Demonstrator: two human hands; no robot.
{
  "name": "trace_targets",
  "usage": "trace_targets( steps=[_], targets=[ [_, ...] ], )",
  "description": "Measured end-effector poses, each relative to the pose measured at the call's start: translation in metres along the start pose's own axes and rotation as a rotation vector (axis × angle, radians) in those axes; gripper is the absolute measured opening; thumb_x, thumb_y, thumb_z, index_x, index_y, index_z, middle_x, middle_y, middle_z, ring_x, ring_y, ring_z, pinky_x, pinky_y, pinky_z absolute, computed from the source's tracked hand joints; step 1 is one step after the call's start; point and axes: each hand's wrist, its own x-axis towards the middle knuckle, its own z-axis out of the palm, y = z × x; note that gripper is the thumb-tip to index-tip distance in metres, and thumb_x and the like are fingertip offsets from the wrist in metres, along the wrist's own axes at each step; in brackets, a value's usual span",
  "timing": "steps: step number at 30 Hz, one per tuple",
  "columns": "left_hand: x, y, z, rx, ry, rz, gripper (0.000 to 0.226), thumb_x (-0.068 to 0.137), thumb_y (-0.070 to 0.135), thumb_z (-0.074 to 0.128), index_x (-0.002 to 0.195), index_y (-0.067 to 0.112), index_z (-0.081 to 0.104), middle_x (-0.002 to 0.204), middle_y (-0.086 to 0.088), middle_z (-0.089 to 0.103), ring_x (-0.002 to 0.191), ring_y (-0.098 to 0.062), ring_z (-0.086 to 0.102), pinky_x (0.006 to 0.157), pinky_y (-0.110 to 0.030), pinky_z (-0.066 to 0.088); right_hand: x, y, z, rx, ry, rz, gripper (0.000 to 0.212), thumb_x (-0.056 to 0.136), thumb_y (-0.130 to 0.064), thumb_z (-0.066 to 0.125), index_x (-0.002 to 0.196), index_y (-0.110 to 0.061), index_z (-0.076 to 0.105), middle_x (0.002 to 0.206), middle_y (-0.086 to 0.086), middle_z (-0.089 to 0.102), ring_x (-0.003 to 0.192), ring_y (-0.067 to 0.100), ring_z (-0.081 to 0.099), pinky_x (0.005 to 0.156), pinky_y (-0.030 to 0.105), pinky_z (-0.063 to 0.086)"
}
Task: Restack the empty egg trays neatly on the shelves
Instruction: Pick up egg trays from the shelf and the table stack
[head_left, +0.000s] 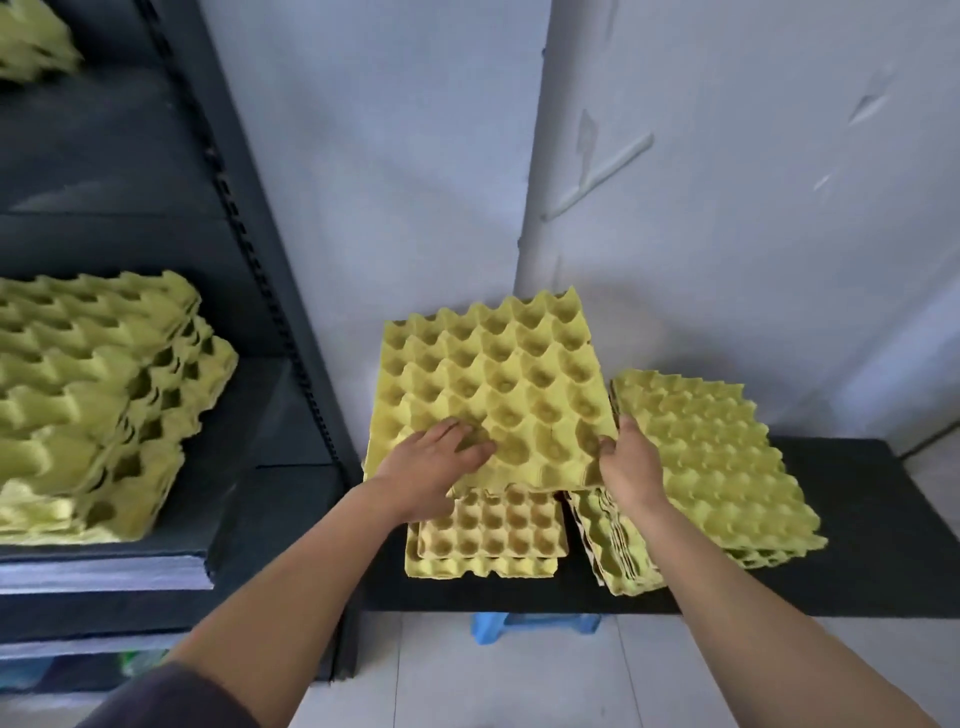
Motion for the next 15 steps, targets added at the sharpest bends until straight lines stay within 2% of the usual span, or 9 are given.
trace_targets(
  steps=[3, 5, 6, 7, 9, 12, 15],
  targets=[
    [-0.031, 0.007, -0.016, -0.011, 0.143, -0.025, 0.077, 0.084, 0.014, 0.055, 0.148, 0.033, 0.016, 0.154, 0.001, 0.014, 0.144, -0.02, 0.001, 0.115, -0.039, 0.018, -0.019, -0.009, -0.016, 0.064, 0.029, -0.013, 0.038, 0.097, -0.012, 0.043, 0.134, -0.006, 0.041, 0.096, 0.014, 0.065, 0.081, 0.035, 0.064, 0.067, 0.04, 0.05],
    [-0.057, 0.013, -0.023, -0.007, 0.303, -0.033, 0.068, 0.083, 0.014, 0.061, 0.143, 0.029, 0.032, 0.149, -0.002, 0.03, 0.143, -0.023, 0.016, 0.112, -0.041, 0.027, -0.034, -0.016, -0.024, 0.102, 0.049, -0.044, 0.033, 0.097, -0.013, 0.043, 0.129, -0.007, 0.044, 0.095, 0.013, 0.064, 0.08, 0.035, 0.063, 0.07, 0.044, 0.052],
    [-0.071, 0.015, -0.027, 0.025, 0.393, -0.036, 0.066, 0.076, 0.016, 0.07, 0.137, 0.027, 0.044, 0.141, -0.004, 0.043, 0.137, -0.026, 0.031, 0.105, -0.042, 0.039, -0.044, -0.021, -0.028, 0.119, 0.056, -0.063, 0.027, 0.097, -0.013, 0.043, 0.123, -0.007, 0.046, 0.095, 0.012, 0.064, 0.081, 0.035, 0.063, 0.071, 0.045, 0.052],
    [-0.088, 0.018, -0.028, 0.054, 0.467, -0.049, 0.066, 0.067, 0.018, 0.079, 0.128, 0.024, 0.054, 0.129, -0.004, 0.054, 0.126, -0.028, 0.047, 0.092, -0.041, 0.05, -0.055, -0.027, -0.032, 0.142, 0.055, -0.08, 0.023, 0.097, -0.013, 0.043, 0.119, -0.007, 0.047, 0.093, 0.012, 0.063, 0.08, 0.034, 0.062, 0.071, 0.045, 0.052],
    [-0.119, 0.023, -0.027, 0.066, 0.584, -0.097, 0.065, 0.054, 0.017, 0.086, 0.115, 0.021, 0.065, 0.11, -0.003, 0.064, 0.101, -0.026, 0.063, 0.07, -0.035, 0.055, -0.077, -0.036, -0.036, 0.185, 0.051, -0.109, 0.019, 0.097, -0.011, 0.043, 0.115, -0.007, 0.048, 0.09, 0.008, 0.06, 0.078, 0.031, 0.059, 0.068, 0.039, 0.048],
    [-0.167, 0.031, -0.027, 0.077, 0.701, -0.177, 0.057, 0.05, 0.009, 0.087, 0.104, 0.016, 0.07, 0.099, -0.003, 0.067, 0.08, -0.023, 0.067, 0.07, -0.032, 0.053, -0.113, -0.055, -0.037, 0.23, 0.022, -0.164, 0.015, 0.097, -0.008, 0.043, 0.111, -0.005, 0.049, 0.087, 0.004, 0.055, 0.072, 0.024, 0.057, 0.058, 0.03, 0.038],
    [-0.208, 0.031, -0.027, 0.085, 0.758, -0.287, 0.055, 0.048, 0.004, 0.087, 0.099, 0.014, 0.071, 0.097, -0.006, 0.067, 0.076, -0.025, 0.067, 0.075, -0.035, 0.053, -0.139, -0.077, -0.029, 0.272, -0.019, -0.196, 0.015, 0.098, -0.008, 0.043, 0.111, -0.005, 0.049, 0.088, 0.007, 0.059, 0.06, 0.013, 0.051, 0.047, 0.026, 0.033]
  ],
)
